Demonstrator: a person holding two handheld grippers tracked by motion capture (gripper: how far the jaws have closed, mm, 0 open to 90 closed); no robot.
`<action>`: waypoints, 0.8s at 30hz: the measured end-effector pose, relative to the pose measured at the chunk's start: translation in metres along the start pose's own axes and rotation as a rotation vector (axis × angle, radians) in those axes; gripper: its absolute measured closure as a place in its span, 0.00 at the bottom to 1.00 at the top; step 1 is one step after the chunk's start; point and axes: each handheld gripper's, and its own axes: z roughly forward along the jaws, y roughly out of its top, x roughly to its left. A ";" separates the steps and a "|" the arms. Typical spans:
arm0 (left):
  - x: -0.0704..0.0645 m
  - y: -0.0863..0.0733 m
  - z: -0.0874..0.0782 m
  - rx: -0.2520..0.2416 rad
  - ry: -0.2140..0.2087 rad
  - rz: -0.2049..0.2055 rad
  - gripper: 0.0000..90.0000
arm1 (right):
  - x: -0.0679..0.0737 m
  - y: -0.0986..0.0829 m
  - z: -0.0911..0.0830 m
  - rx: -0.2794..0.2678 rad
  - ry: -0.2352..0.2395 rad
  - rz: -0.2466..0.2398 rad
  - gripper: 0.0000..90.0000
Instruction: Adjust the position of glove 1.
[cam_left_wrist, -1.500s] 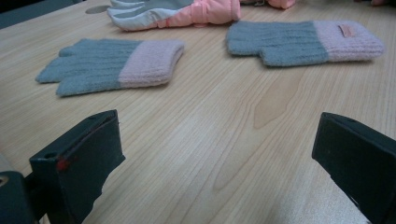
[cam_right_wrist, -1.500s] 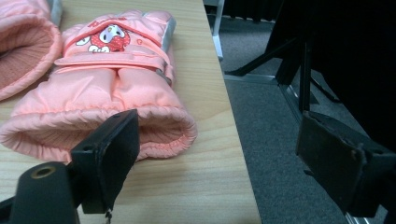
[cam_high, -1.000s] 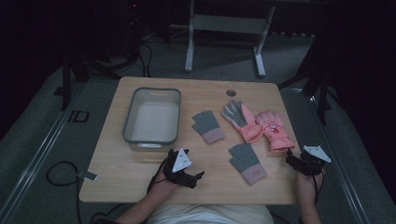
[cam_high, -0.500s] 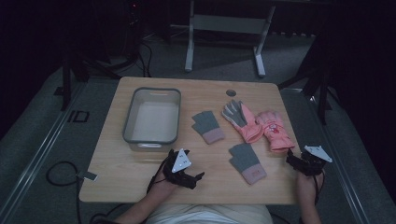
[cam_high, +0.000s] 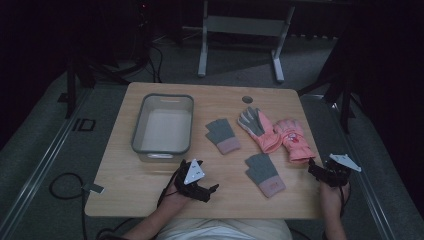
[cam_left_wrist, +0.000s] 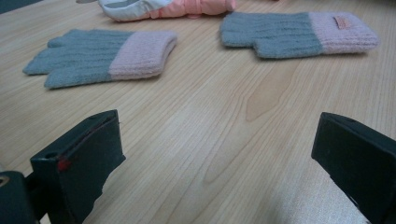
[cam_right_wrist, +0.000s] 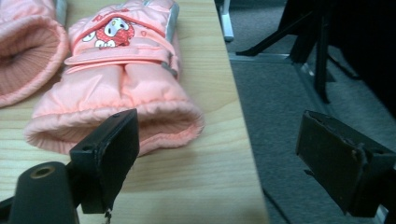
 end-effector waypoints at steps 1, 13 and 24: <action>0.000 0.000 0.000 -0.001 0.000 -0.002 0.02 | -0.001 0.002 0.000 0.001 -0.003 -0.001 0.15; 0.000 0.000 0.000 -0.003 -0.001 -0.004 0.02 | 0.003 0.028 -0.008 -0.010 0.029 0.007 0.15; 0.001 0.000 -0.001 -0.005 -0.009 0.000 0.02 | 0.035 0.068 -0.017 -0.075 0.079 -0.058 0.15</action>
